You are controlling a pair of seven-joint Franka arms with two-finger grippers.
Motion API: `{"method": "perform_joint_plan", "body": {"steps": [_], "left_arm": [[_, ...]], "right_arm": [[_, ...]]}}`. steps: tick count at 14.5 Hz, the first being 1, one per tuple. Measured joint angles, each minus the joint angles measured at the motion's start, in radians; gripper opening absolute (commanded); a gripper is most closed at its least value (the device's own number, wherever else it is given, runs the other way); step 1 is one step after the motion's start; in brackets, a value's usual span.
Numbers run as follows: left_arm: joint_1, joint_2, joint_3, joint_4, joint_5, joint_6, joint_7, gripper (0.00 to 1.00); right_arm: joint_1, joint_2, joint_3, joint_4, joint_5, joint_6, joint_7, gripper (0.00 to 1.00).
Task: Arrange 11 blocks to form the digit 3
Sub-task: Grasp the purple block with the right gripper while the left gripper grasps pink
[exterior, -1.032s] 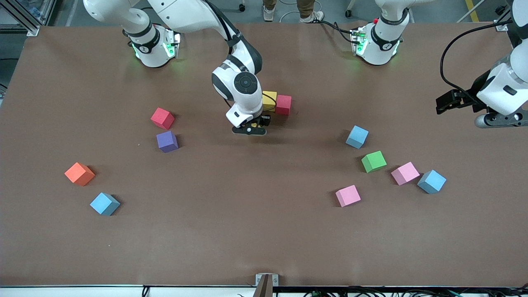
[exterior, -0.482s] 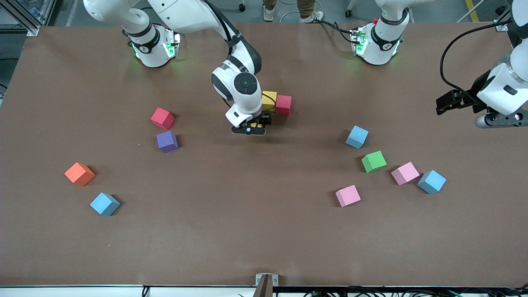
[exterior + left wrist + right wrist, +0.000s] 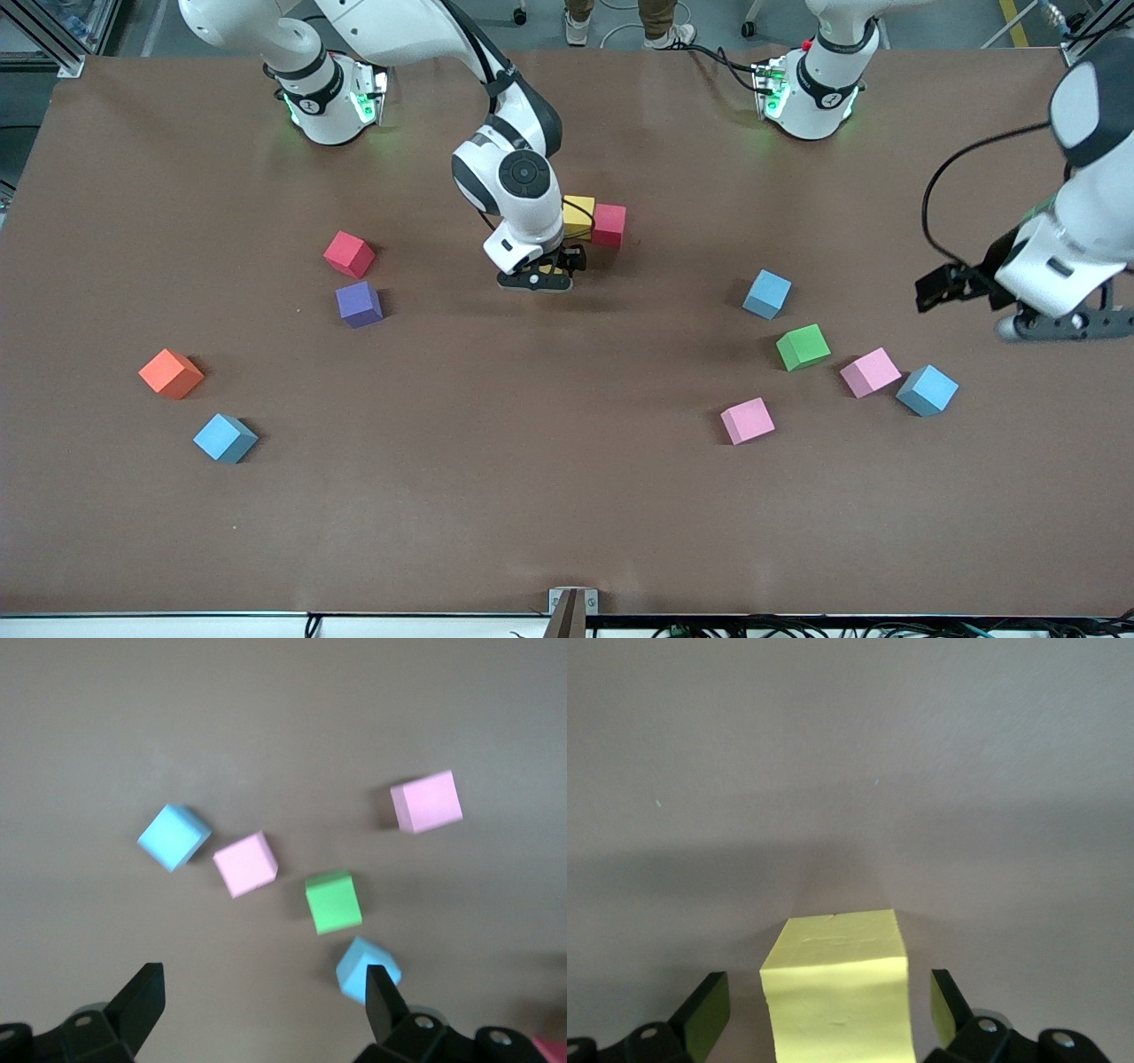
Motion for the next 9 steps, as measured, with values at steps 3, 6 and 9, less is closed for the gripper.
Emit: {"method": "perform_joint_plan", "body": {"steps": [3,6,9], "left_arm": [[-0.024,0.118,-0.001,0.028,-0.001,0.095,-0.036,1.0],[-0.09,0.248,-0.002,0.085,-0.002,0.119,-0.167,1.0],[-0.157,0.387,0.0,0.178,-0.002,0.146,-0.304,1.0]], "right_arm": [[-0.053,-0.084,-0.009,0.0,0.0,-0.08,0.035,1.0],[-0.148,-0.194,-0.013,-0.044,-0.001,-0.136,0.036,1.0],[-0.247,-0.3,-0.015,-0.167,-0.011,-0.139,-0.061,1.0]]}}
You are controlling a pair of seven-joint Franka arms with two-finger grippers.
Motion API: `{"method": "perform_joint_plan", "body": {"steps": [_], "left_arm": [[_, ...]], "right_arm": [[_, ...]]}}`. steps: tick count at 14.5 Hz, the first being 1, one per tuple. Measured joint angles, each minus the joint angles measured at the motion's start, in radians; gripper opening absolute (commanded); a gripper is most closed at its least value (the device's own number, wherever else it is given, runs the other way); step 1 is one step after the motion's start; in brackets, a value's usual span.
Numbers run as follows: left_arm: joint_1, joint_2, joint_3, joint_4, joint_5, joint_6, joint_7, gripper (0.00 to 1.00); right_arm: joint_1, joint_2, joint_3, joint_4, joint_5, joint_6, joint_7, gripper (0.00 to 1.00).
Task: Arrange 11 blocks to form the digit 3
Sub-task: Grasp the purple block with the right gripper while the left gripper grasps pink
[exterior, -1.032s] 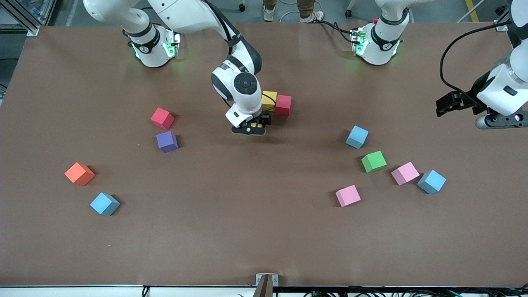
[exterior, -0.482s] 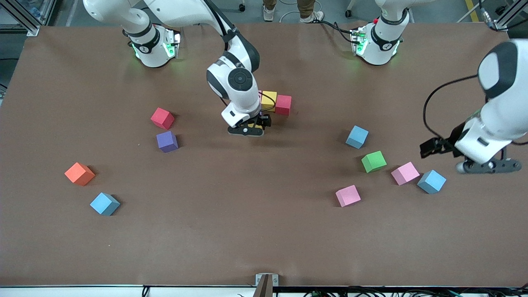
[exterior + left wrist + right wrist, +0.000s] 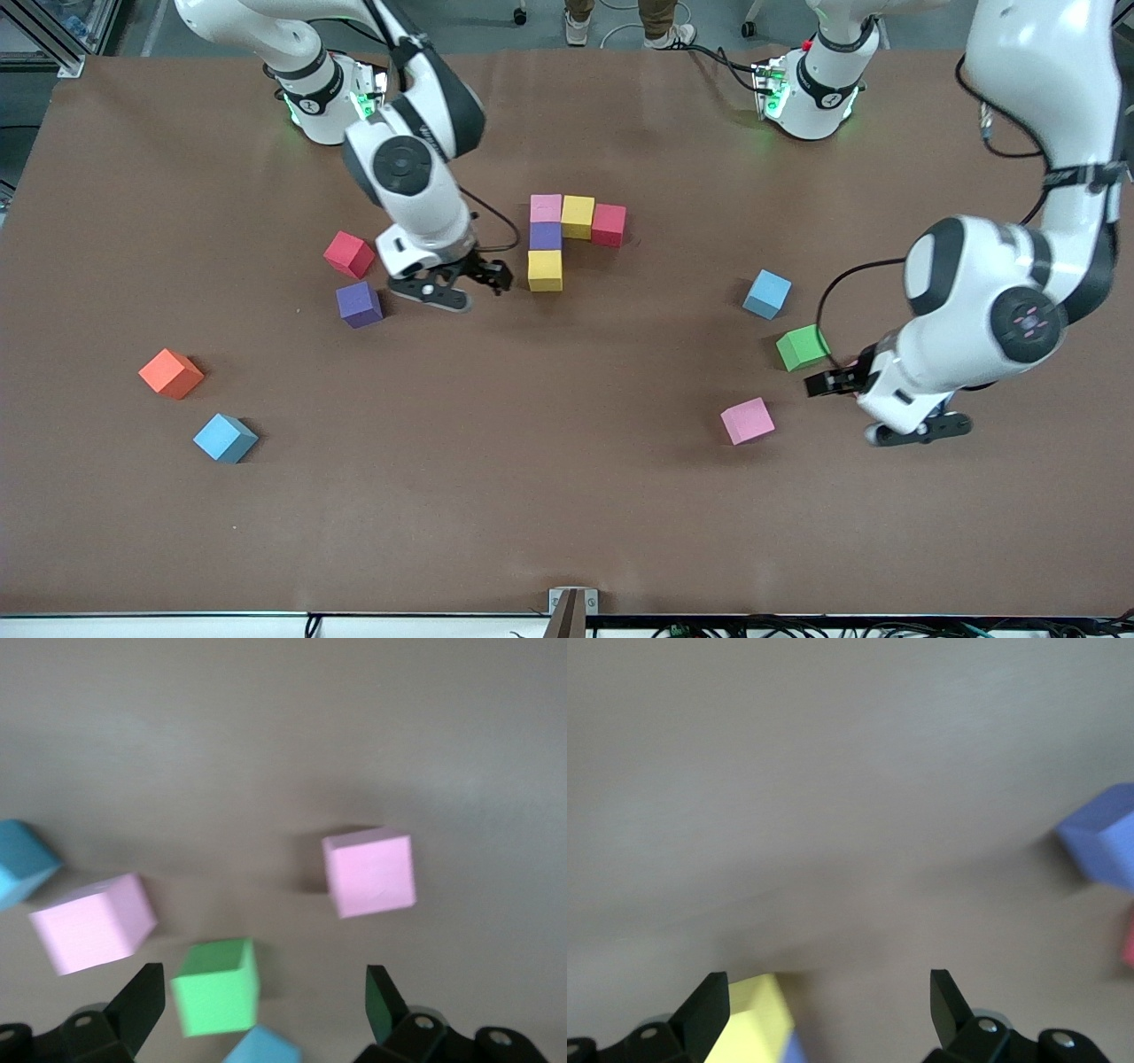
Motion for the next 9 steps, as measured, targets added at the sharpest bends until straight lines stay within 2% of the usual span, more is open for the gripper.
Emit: {"method": "perform_joint_plan", "body": {"steps": [4,7,9], "left_arm": [[-0.03,0.109,0.002,0.06,0.0,0.112,-0.063,1.0],[-0.03,0.165,0.004,0.065,0.0,0.197,-0.119,0.99],[-0.039,0.194,0.003,0.067,0.0,0.223,-0.186,0.99]], "right_arm": [[-0.183,-0.095,-0.002,-0.167,-0.008,0.003,-0.373,1.0],[-0.32,-0.105,-0.003,-0.232,-0.008,0.021,-0.643,1.0],[-0.379,-0.105,-0.003,-0.277,-0.008,0.078,-0.751,1.0]]}}
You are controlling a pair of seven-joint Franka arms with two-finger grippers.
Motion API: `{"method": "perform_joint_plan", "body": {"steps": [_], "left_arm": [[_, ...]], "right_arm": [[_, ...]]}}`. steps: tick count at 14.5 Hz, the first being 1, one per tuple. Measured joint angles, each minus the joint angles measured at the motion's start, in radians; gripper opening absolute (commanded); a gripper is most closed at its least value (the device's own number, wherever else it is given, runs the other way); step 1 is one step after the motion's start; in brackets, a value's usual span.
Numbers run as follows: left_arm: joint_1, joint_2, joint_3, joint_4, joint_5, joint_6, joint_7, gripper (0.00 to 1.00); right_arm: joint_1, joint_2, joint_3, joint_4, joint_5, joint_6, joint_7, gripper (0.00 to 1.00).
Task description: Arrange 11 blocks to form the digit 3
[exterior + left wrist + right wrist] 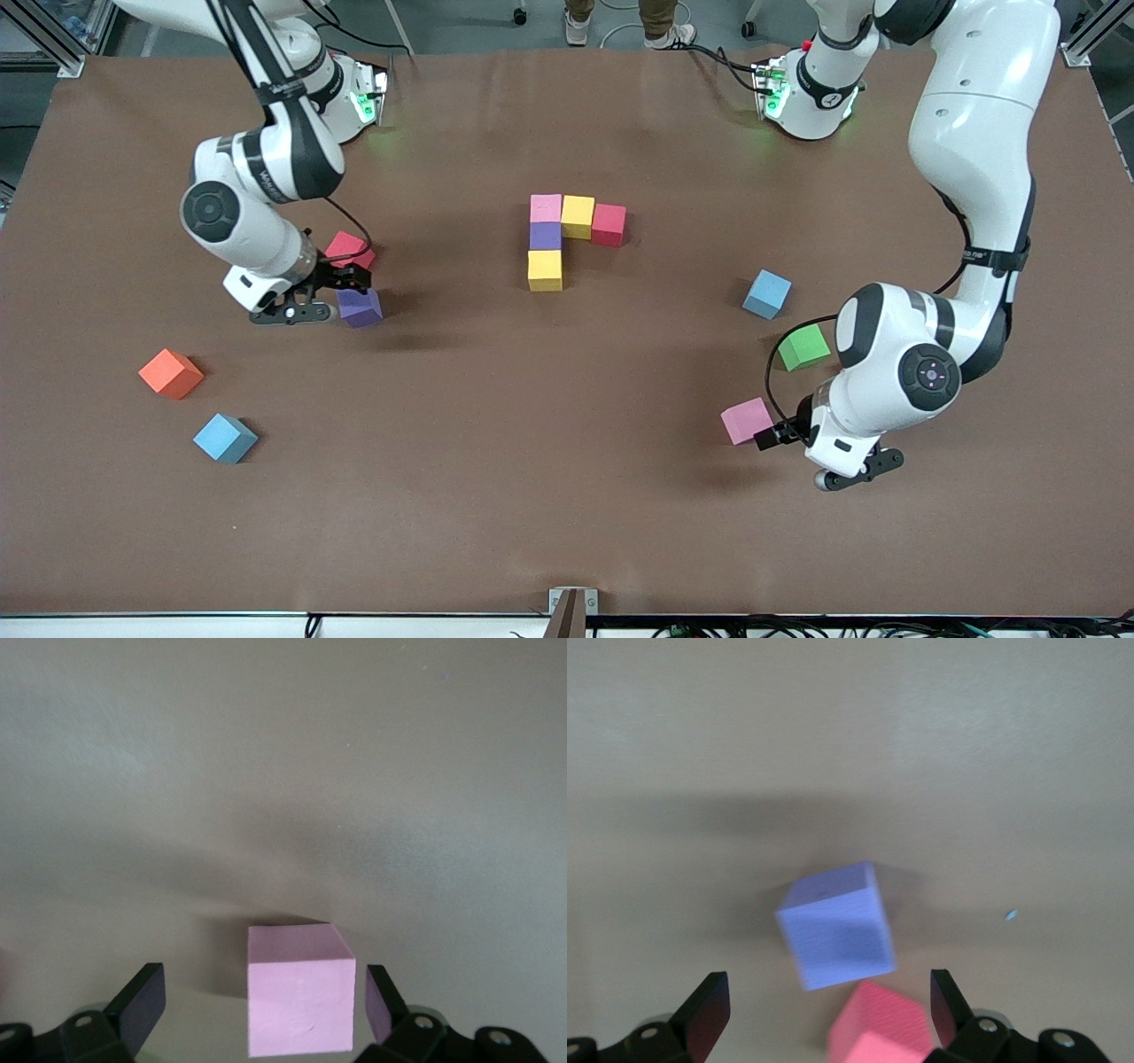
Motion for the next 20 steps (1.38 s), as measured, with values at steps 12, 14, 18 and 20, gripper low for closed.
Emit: {"method": "perform_joint_plan", "body": {"steps": [12,14,18,20], "left_arm": [[-0.055,0.084,-0.001,0.007,0.0,0.059,-0.066,0.58],[-0.069,0.084,-0.001,0.008,0.0,0.059,-0.084,0.35],[-0.128,0.064,-0.008,0.015,0.0,0.004,-0.313,0.31],[-0.182,0.028,-0.01,0.008,0.0,-0.039,-0.516,0.31]], "right_arm": [[0.01,0.098,0.031,-0.102,0.0,0.234,-0.042,1.0],[0.016,0.103,0.031,-0.102,0.0,0.241,-0.042,1.0],[0.028,0.108,0.031,-0.102,0.0,0.246,-0.042,0.92],[0.028,0.11,0.031,-0.102,0.0,0.249,-0.042,0.91]]}}
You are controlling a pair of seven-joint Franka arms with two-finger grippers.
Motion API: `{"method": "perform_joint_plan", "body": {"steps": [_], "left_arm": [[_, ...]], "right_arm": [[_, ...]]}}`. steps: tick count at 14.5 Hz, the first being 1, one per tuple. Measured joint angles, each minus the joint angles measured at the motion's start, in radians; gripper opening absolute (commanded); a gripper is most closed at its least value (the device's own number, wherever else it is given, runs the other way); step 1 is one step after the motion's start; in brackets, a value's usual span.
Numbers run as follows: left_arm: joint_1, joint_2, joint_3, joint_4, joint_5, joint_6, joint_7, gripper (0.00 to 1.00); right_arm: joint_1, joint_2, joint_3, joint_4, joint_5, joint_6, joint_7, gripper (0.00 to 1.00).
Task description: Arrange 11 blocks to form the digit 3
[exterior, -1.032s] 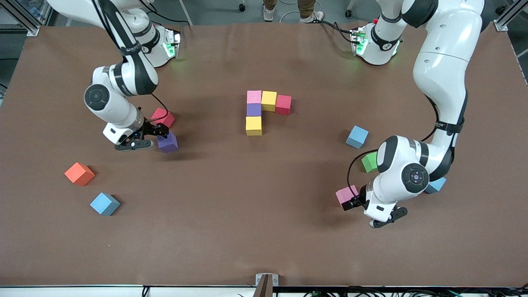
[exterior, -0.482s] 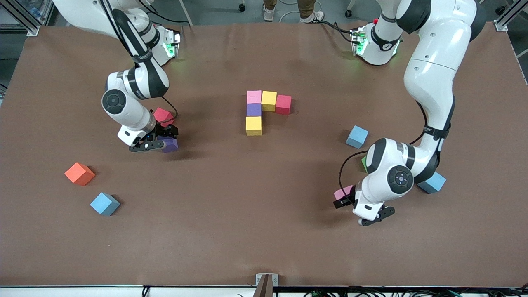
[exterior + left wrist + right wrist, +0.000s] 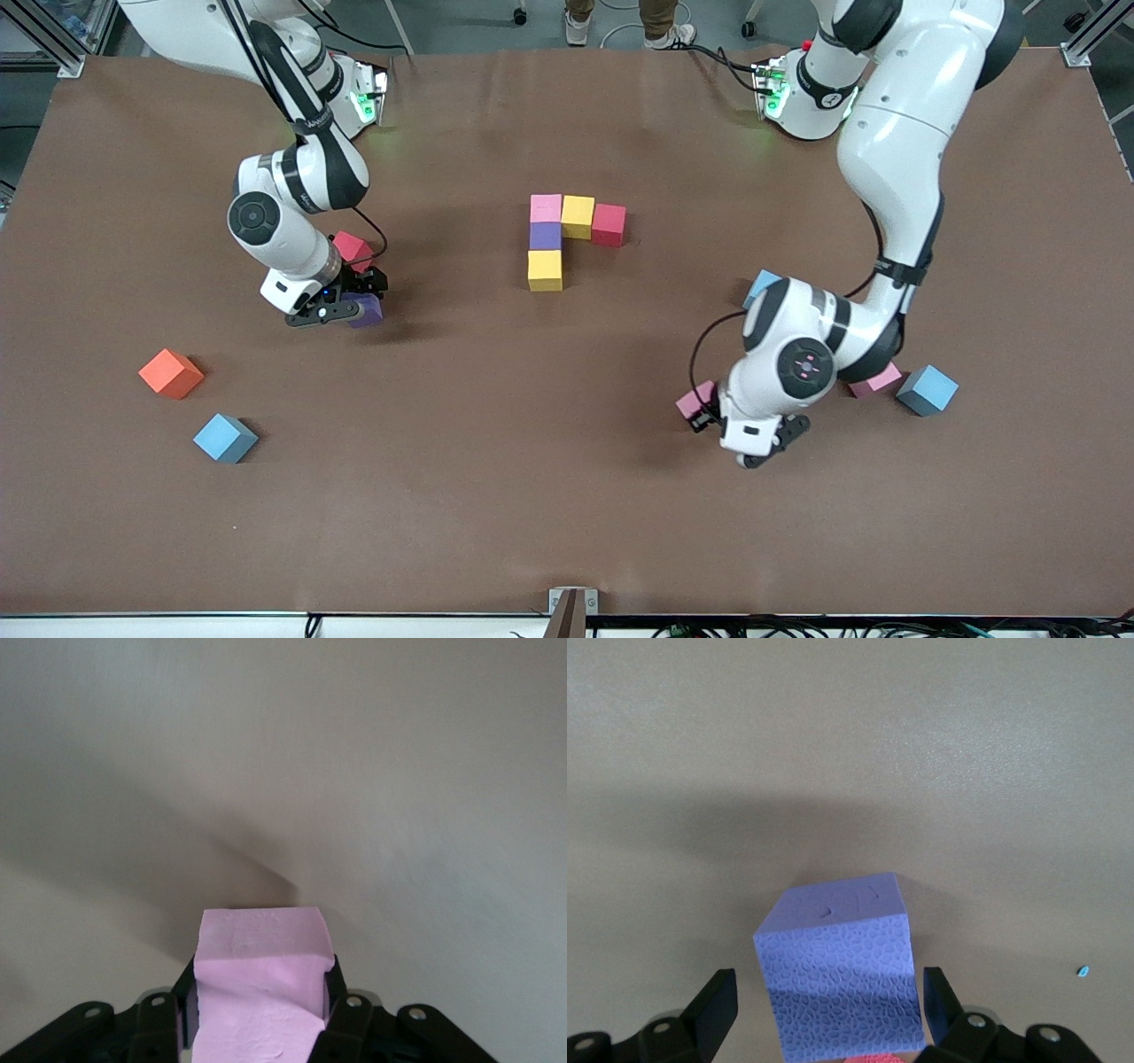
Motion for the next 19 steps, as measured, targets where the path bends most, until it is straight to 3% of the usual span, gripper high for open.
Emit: {"method": "perform_joint_plan", "body": {"steps": [4,6,9,11,13,16,19], "left_arm": [[-0.089,-0.155,-0.004,-0.163,0.0,-0.022,-0.356,0.32],[-0.118,-0.246,-0.019,-0.279,0.0,-0.017,-0.546,0.32],[-0.183,-0.318,-0.036,-0.404,0.0,0.036,-0.835,0.33],[-0.234,-0.318,-0.036,-0.457,0.0,0.114,-1.043,0.33],[-0.263,-0.306,-0.036,-0.475,0.025,0.148,-1.215,0.33],[-0.297,-0.279,-0.036,-0.476,0.113,0.18,-1.403,0.33],[-0.325,-0.26,-0.036,-0.476,0.126,0.215,-1.464,0.33]], "right_arm": [[0.0,0.005,0.0,0.0,0.0,0.019,-0.004,0.9],[0.0,0.007,0.0,0.0,0.0,0.03,-0.016,0.82],[0.0,0.007,0.0,0.0,0.0,0.032,-0.02,0.57],[0.0,0.006,-0.001,0.0,0.0,0.033,-0.022,0.17],[0.0,0.004,-0.001,0.001,0.0,0.03,-0.022,0.03],[0.004,0.004,0.0,0.007,0.0,0.023,-0.022,0.0],[0.026,0.004,0.001,0.025,0.001,0.02,0.006,0.0]]}}
